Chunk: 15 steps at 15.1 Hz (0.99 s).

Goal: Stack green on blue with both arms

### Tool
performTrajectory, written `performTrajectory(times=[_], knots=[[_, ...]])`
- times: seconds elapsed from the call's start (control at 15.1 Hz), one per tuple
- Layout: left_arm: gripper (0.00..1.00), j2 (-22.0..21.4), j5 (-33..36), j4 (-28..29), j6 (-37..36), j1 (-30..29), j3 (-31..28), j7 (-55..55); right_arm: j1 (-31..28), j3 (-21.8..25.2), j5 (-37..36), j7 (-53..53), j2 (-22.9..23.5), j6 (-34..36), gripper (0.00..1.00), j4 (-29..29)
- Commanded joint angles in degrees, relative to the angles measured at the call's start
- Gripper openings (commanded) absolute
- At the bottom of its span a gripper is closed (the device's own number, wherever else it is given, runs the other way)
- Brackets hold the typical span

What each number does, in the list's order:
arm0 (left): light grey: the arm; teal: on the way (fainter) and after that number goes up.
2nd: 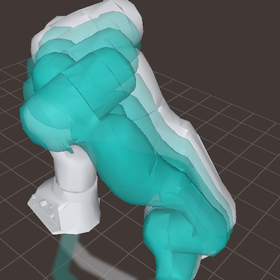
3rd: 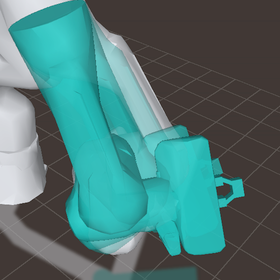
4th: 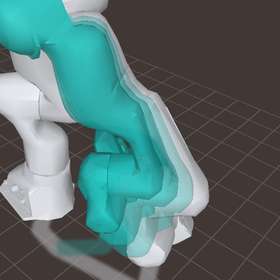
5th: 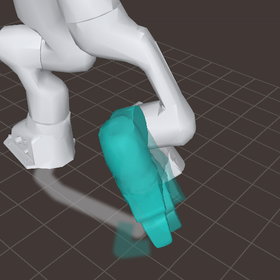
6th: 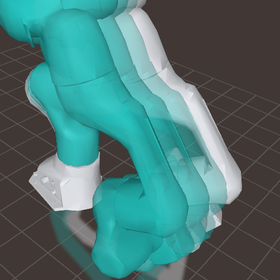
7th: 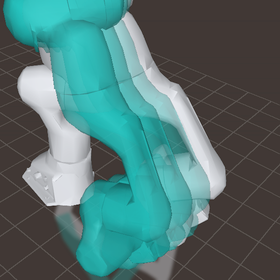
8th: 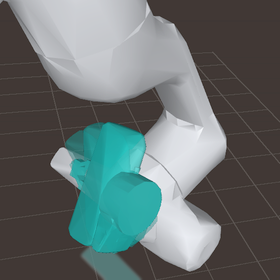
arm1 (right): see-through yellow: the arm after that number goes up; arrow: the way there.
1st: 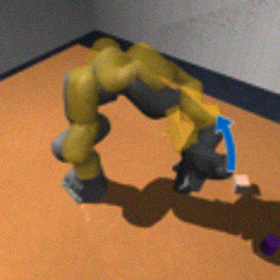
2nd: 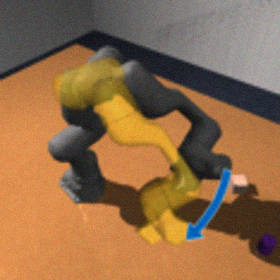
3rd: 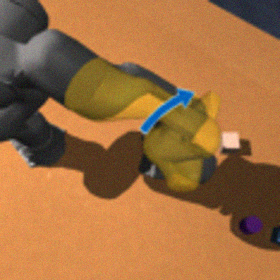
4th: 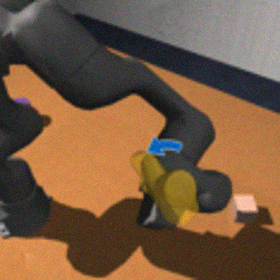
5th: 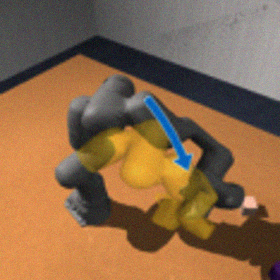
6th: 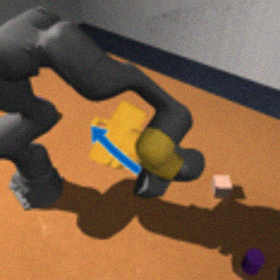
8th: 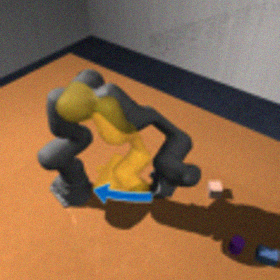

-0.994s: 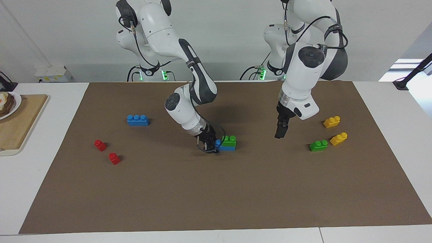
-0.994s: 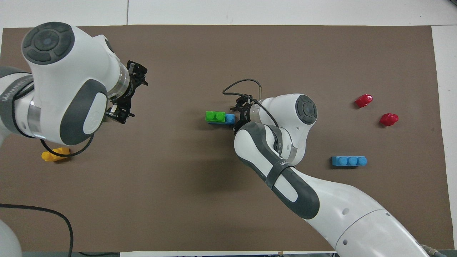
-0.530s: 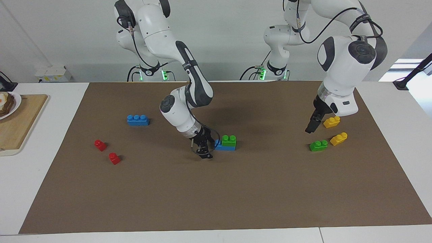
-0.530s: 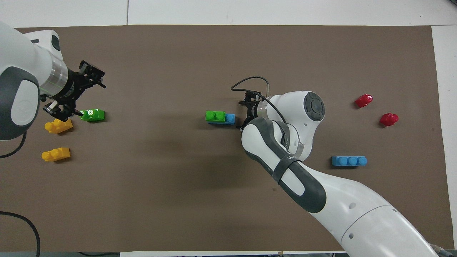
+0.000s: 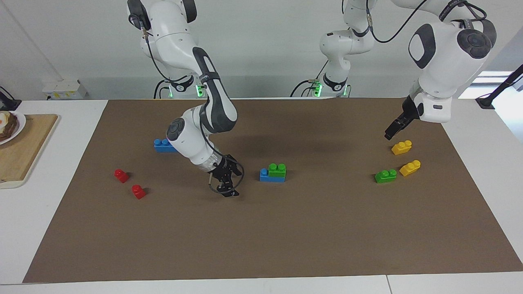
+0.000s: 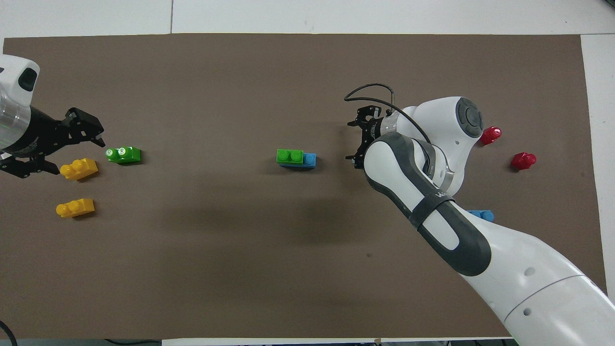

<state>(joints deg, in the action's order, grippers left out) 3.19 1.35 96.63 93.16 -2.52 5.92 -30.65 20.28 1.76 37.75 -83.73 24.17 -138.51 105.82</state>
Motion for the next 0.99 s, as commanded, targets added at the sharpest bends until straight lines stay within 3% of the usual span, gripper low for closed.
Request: performTrajectory(times=[0.0, 0.2, 0.4, 0.73, 0.93], knots=[[1.0, -3.63, -1.51, 5.14, -1.67, -1.52, 0.93, 6.21, -3.31, -0.18, -7.91, 9.15, -5.53, 5.52, 0.98, 0.18], [1.0, -4.07, -3.63, 5.85, -2.1, -0.91, 1.11, 8.04, -5.24, -0.26, -19.97, 22.52, -9.13, 10.35, 0.99, 0.18], [1.0, -6.53, -3.63, 7.69, -2.99, -0.99, 0.93, 15.95, -8.83, -0.26, -22.1, 31.76, -12.3, 17.63, 0.99, -0.26], [1.0, -6.63, -3.63, 8.75, 0.35, -0.64, 0.93, 15.88, -14.12, -0.26, -33.42, 50.36, -18.98, 29.6, 0.99, -3.42], [1.0, -6.18, -3.63, 8.05, 2.1, -0.38, 0.84, 15.97, -15.62, -0.18, -35.29, 63.13, -22.67, 33.99, 0.99, -3.34]])
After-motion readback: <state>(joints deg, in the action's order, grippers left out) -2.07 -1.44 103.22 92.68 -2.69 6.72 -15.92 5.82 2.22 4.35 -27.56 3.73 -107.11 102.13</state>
